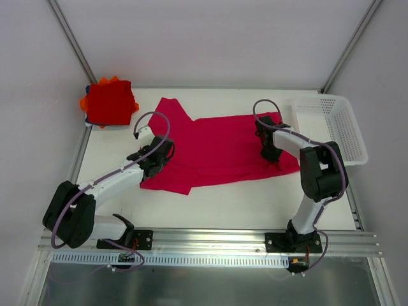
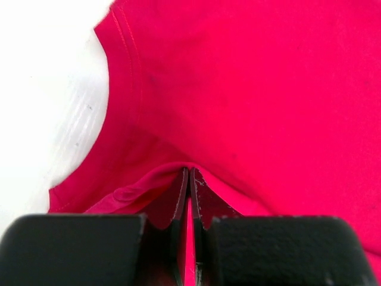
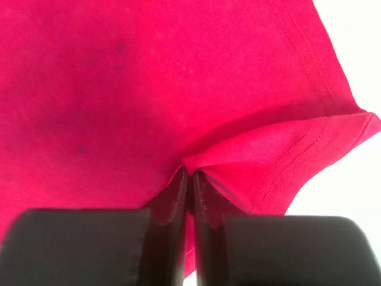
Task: Fold and stack the t-shirts
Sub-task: Fold the tshirt
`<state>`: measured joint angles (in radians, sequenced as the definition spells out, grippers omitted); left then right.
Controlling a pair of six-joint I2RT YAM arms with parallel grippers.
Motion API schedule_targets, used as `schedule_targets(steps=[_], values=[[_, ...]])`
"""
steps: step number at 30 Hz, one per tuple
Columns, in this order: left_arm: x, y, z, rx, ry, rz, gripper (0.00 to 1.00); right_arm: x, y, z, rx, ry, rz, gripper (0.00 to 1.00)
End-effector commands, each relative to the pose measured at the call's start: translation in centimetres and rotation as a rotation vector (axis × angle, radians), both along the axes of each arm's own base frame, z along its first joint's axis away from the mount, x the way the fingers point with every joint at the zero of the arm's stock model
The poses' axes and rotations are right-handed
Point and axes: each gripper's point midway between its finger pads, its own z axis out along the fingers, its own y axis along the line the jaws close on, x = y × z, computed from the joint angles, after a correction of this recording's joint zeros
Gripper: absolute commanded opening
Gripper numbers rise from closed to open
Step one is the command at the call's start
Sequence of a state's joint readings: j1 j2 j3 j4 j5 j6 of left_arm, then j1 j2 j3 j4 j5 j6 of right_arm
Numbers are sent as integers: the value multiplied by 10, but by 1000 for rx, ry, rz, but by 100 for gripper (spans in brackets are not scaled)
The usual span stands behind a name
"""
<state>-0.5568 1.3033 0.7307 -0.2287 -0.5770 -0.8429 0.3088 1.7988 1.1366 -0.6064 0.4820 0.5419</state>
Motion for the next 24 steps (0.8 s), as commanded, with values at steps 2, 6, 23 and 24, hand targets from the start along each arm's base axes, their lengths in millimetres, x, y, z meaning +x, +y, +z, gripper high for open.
schedule_targets(steps=[2, 6, 23, 24], values=[[8, 5, 0, -22, -23, 9, 0, 19, 0, 14, -10, -37, 14, 19], [7, 12, -6, -29, -9, 26, 0, 28, 0, 21, -26, -42, 49, 84], [5, 7, -11, -65, -8, 0, 0, 80, -5, 99, -124, -124, 131, 100], [5, 7, -10, -66, -9, -7, 0, 74, -4, 109, -111, -151, 135, 99]])
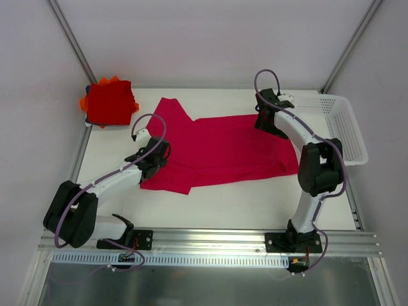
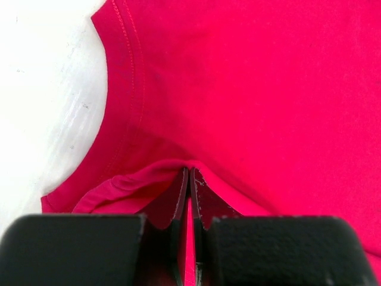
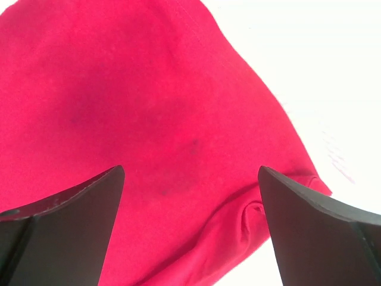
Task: Fold and stack the t-shirts
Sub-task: Fold the tshirt
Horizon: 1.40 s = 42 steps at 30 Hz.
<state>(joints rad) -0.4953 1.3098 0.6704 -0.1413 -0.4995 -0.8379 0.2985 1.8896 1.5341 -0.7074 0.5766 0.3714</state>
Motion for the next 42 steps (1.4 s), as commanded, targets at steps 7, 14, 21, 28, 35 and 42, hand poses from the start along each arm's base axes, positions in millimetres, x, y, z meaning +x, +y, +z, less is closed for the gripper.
schedule_targets(steps=[7, 14, 21, 28, 35, 42], values=[[10, 6, 23, 12, -48, -60, 99, -83, 8, 11, 122, -42, 161, 100], [-13, 0, 52, -143, -120, -98, 99, -142, 20, 14, 155, -105, 280, 99], [-67, -5, 16, -254, -33, -135, 99, -172, 24, 16, 216, -152, 279, 99], [-106, -8, -25, -271, 70, -145, 96, -186, 31, 5, 219, -132, 289, 99], [-105, -1, -27, -245, 51, -122, 95, -196, 31, 0, 203, -126, 289, 99], [-102, -2, -23, -245, 41, -117, 94, -202, 25, -2, 194, -129, 283, 99]])
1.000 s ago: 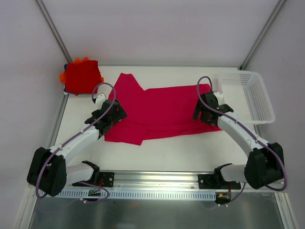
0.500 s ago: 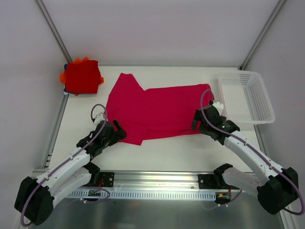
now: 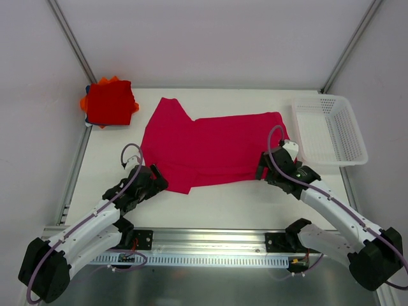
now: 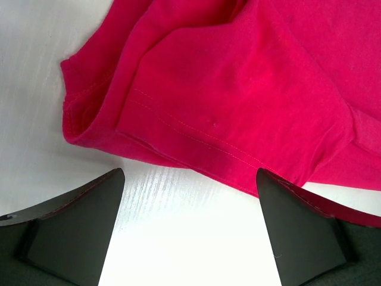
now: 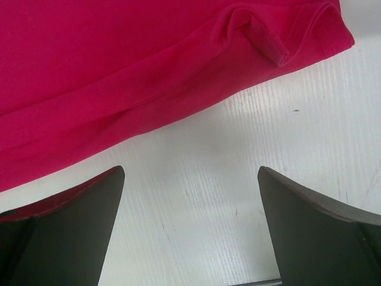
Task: Fold and stack the t-shirts
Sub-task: Fold the tshirt
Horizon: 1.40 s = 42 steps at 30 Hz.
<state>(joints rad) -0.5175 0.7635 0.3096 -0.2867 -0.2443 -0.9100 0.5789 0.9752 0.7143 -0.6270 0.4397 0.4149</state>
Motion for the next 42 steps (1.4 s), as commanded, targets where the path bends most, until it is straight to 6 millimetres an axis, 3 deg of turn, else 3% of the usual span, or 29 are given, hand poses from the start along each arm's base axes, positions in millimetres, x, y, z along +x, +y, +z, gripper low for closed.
schedule_targets(steps=[1, 5, 11, 21, 28, 39, 40, 42], values=[[4, -1, 5, -7, -13, 22, 93, -5, -7, -2, -17, -4, -25, 99], [7, -10, 12, -29, -20, 8, 91, -5, -5, -8, -19, 10, -24, 99], [13, -57, 22, -114, -54, -125, 91, -2, 0, -11, -19, 18, -16, 100], [9, -109, 2, -106, -11, -197, 88, -3, -5, -18, -60, 33, -22, 100], [8, -125, 0, -89, -4, -218, 87, -3, -7, -20, -77, 41, -25, 99], [7, -128, 0, -79, -7, -220, 82, -2, -9, -28, -108, 66, -31, 99], [7, -128, 0, -81, -8, -221, 80, -2, -9, -28, -110, 66, -30, 100], [6, -127, -2, -76, -4, -220, 67, -2, -10, -29, -116, 70, -32, 99]])
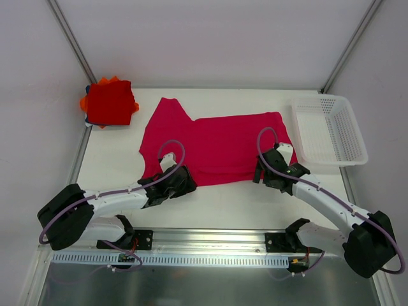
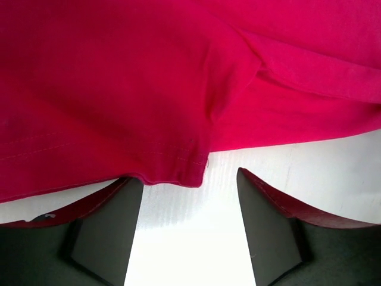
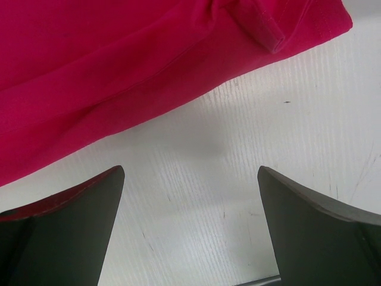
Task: Fold and stack the t-shirts
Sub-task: Fold the tshirt
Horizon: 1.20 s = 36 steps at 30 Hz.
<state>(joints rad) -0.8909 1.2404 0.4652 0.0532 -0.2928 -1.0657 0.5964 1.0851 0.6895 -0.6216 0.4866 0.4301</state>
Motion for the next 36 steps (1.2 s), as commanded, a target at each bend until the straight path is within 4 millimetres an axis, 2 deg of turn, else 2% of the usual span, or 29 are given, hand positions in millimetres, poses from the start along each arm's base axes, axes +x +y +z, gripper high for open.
schedule_targets(steps=[1, 4, 6, 19, 23, 24, 28, 36], values=[[1, 0, 1, 9, -1, 11, 63, 2, -3, -2, -22, -13, -15, 99], [0, 0, 0, 10, 1, 13, 39, 2, -4, -3, -27, -7, -15, 99], [0, 0, -2, 11, 5, 15, 34, 1, -4, -4, -28, -4, -15, 99], [-2, 5, -6, 16, 10, 26, 25, -2, -6, -10, -32, 7, -21, 100], [-2, 6, -6, 20, 8, 28, 13, -2, -6, -10, -33, 7, -23, 99], [-2, 6, -7, 23, 9, 29, 7, -2, -6, -10, -33, 7, -23, 100], [-2, 7, -9, 30, 13, 28, 0, -2, -6, -11, -34, 8, -23, 99], [-2, 9, -10, 44, 11, 28, 0, -1, -6, -13, -41, 13, -25, 99]])
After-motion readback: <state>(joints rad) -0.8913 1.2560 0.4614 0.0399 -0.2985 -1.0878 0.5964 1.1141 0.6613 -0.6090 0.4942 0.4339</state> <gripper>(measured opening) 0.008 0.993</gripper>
